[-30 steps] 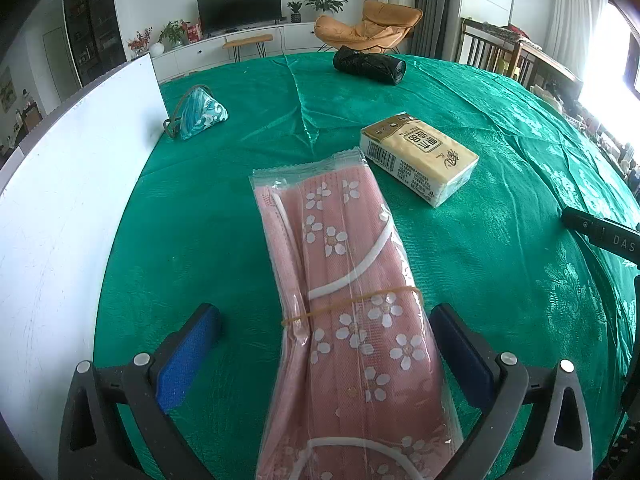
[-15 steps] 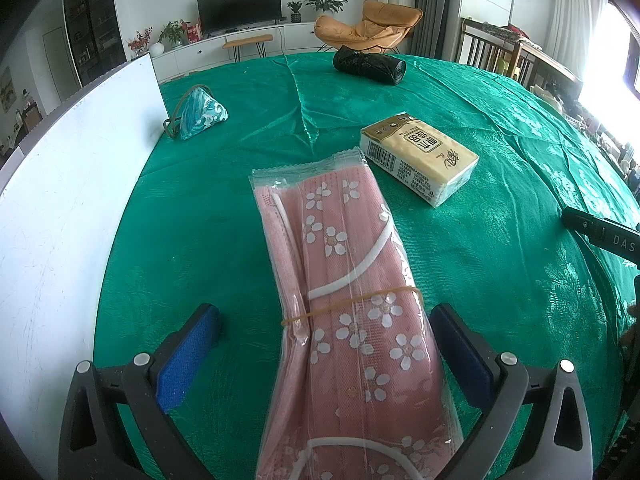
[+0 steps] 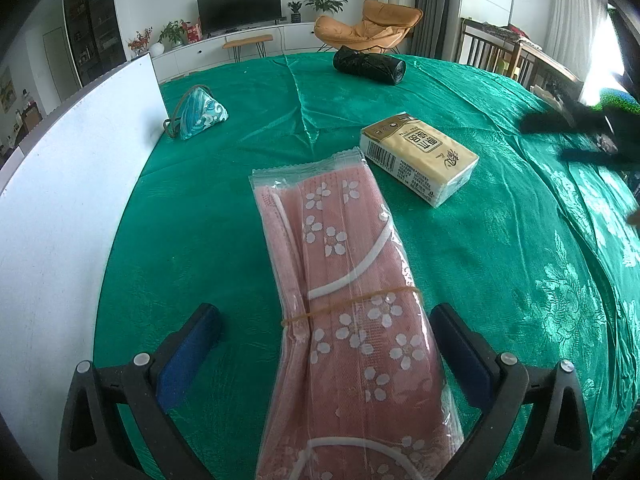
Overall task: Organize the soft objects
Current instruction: 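Move the right tool to the yellow tissue pack and close on it, then lift the tissue pack with the right tool while the left tool grasps the towel packet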
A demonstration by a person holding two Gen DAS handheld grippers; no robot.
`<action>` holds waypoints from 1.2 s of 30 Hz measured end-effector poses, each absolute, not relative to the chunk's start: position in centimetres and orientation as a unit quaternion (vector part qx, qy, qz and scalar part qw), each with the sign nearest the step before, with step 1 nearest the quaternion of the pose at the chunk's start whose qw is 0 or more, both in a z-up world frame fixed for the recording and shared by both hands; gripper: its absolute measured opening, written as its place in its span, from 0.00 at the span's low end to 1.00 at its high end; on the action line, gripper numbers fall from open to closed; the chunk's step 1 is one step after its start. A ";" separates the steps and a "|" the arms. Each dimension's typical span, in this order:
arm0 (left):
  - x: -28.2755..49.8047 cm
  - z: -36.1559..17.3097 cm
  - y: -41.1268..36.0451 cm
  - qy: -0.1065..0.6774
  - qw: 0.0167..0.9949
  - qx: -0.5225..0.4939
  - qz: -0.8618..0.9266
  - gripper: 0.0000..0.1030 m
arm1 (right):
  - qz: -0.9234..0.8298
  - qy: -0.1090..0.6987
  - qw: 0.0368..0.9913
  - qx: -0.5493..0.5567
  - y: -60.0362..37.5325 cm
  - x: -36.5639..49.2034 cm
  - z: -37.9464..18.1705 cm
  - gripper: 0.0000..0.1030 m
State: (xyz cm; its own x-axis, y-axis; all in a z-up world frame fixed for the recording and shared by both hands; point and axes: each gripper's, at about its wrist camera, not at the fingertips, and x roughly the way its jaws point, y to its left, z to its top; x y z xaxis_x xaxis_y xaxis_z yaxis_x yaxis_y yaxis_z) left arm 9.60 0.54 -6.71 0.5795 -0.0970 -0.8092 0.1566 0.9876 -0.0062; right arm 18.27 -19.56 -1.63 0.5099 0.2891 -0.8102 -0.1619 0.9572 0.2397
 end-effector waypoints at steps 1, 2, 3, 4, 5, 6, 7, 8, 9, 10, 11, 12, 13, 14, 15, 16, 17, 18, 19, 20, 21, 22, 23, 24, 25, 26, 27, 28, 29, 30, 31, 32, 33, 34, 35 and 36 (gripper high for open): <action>9.6 -6.7 0.5 0.453 0.888 0.033 -0.071 1.00 | 0.154 0.493 0.855 0.047 -17.5 19.5 -1.5 0.93; 9.6 -6.7 0.4 0.453 0.888 0.033 -0.071 1.00 | 0.163 0.504 0.848 0.027 -16.0 20.4 -1.7 0.93; 9.6 -6.7 0.5 0.453 0.888 0.033 -0.071 1.00 | 0.163 0.513 0.843 0.005 -14.6 21.3 -2.1 0.93; 9.6 -6.7 0.5 0.453 0.888 0.033 -0.071 1.00 | 0.152 0.528 0.836 -0.023 -13.2 22.6 -3.0 0.92; 9.6 -6.7 0.5 0.453 0.888 0.033 -0.071 1.00 | 0.144 0.540 0.829 -0.032 -12.6 23.3 -3.7 0.91; 9.6 -6.7 0.4 0.453 0.888 0.033 -0.071 1.00 | 0.141 0.552 0.821 -0.033 -12.3 24.0 -4.4 0.91; 9.6 -6.7 0.5 0.453 0.888 0.033 -0.071 1.00 | 0.144 0.563 0.813 -0.032 -12.1 24.4 -5.2 0.91; 9.6 -6.7 0.5 0.453 0.888 0.033 -0.071 1.00 | 0.144 0.568 0.810 -0.035 -12.0 24.5 -5.5 0.86; 9.7 -6.8 0.4 0.453 0.888 0.033 -0.071 1.00 | 0.142 0.570 0.808 -0.046 -11.9 24.3 -5.8 0.77; 9.6 -6.8 0.5 0.453 0.888 0.033 -0.071 1.00 | 0.138 0.564 0.812 -0.062 -12.0 23.9 -5.6 0.59; 9.7 -6.8 0.4 0.453 0.888 0.033 -0.071 1.00 | 0.136 0.561 0.813 -0.071 -12.0 23.6 -5.3 0.55; 9.6 -6.7 0.5 0.453 0.888 0.033 -0.071 1.00 | 0.136 0.564 0.812 -0.068 -12.4 23.2 -5.2 0.55; 9.5 -6.6 0.6 0.453 0.888 0.033 -0.071 1.00 | 0.131 0.566 0.812 -0.059 -13.3 22.4 -5.0 0.55; 9.5 -6.6 0.5 0.453 0.888 0.033 -0.071 1.00 | 0.122 0.562 0.816 -0.061 -14.0 21.7 -4.8 0.55; 9.5 -6.6 0.6 0.453 0.888 0.033 -0.071 1.00 | 0.111 0.558 0.820 -0.068 -14.8 20.8 -4.5 0.55; 9.5 -6.7 0.5 0.453 0.888 0.033 -0.071 1.00 | 0.098 0.556 0.822 -0.075 -15.5 19.8 -4.4 0.55; 9.5 -6.6 0.5 0.453 0.888 0.033 -0.071 1.00 | 0.088 0.555 0.824 -0.077 -16.2 18.8 -4.4 0.55; 9.6 -6.7 0.5 0.453 0.888 0.033 -0.071 1.00 | 0.076 0.555 0.825 -0.075 -17.1 17.4 -4.4 0.55; 9.5 -6.6 0.5 0.453 0.888 0.033 -0.071 1.00 | 0.067 0.554 0.827 -0.069 -18.0 16.1 -4.3 0.55; 9.6 -6.7 0.5 0.453 0.888 0.033 -0.071 1.00 | 0.059 0.550 0.831 -0.062 -18.5 14.7 -4.2 0.55; 9.5 -6.7 0.5 0.453 0.888 0.033 -0.071 1.00 | 0.052 0.545 0.835 -0.057 -18.8 13.3 -4.1 0.55; 9.5 -6.6 0.6 0.453 0.888 0.033 -0.071 1.00 | 0.044 0.536 0.841 -0.050 -19.2 11.3 -3.9 0.56; 9.6 -6.7 0.5 0.453 0.888 0.033 -0.071 1.00 | 0.040 0.529 0.847 -0.044 -19.5 9.9 -4.0 0.56; 9.5 -6.7 0.5 0.453 0.888 0.033 -0.071 1.00 | 0.037 0.521 0.852 -0.034 -19.7 8.5 -4.1 0.56; 9.6 -6.7 0.5 0.453 0.888 0.033 -0.071 1.00 | 0.035 0.515 0.856 -0.023 -19.8 7.9 -4.4 0.56; 9.6 -6.7 0.5 0.453 0.888 0.033 -0.071 1.00 | 0.036 0.509 0.860 -0.009 -20.0 7.3 -4.6 0.59; 9.5 -6.6 0.6 0.453 0.888 0.033 -0.071 1.00 | 0.037 0.501 0.864 0.010 -20.3 6.8 -4.9 0.59; 9.5 -6.6 0.6 0.453 0.888 0.033 -0.071 1.00 | 0.038 0.491 0.870 0.019 -20.4 6.8 -5.0 0.65; 9.6 -6.7 0.5 0.453 0.888 0.033 -0.071 1.00 | 0.037 0.480 0.876 0.025 -19.6 6.8 -5.3 0.71; 9.5 -6.6 0.6 0.453 0.888 0.033 -0.071 1.00 | 0.033 0.469 0.882 0.027 -19.7 6.7 -5.3 0.71; 9.5 -6.6 0.6 0.453 0.888 0.033 -0.071 1.00 | 0.031 0.461 0.886 0.023 -19.5 6.7 -5.6 0.73; 9.6 -6.7 0.5 0.453 0.888 0.033 -0.071 1.00 | 0.031 0.455 0.890 0.019 -19.6 6.6 -5.7 0.76; 9.6 -6.7 0.5 0.453 0.888 0.033 -0.071 1.00 | 0.032 0.446 0.894 0.009 -19.4 6.4 -5.8 0.77; 9.6 -6.7 0.5 0.453 0.888 0.033 -0.071 1.00 | 0.031 0.440 0.897 -0.002 -19.2 6.2 -6.1 0.78; 9.6 -6.7 0.5 0.453 0.888 0.034 -0.071 1.00 | 0.025 0.433 0.901 -0.016 -18.9 6.0 -6.2 0.79; 9.6 -6.7 0.6 0.453 0.888 0.034 -0.071 1.00 | 0.023 0.434 0.901 -0.018 -18.8 6.1 -6.1 0.79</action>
State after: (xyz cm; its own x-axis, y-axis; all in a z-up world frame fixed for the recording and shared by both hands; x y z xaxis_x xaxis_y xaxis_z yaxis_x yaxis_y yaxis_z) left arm 9.57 0.59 -6.65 0.5791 -0.0950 -0.8097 0.1563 0.9877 -0.0041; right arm 6.06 -18.76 -6.09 0.6229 0.0251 -0.7819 -0.0564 0.9983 -0.0128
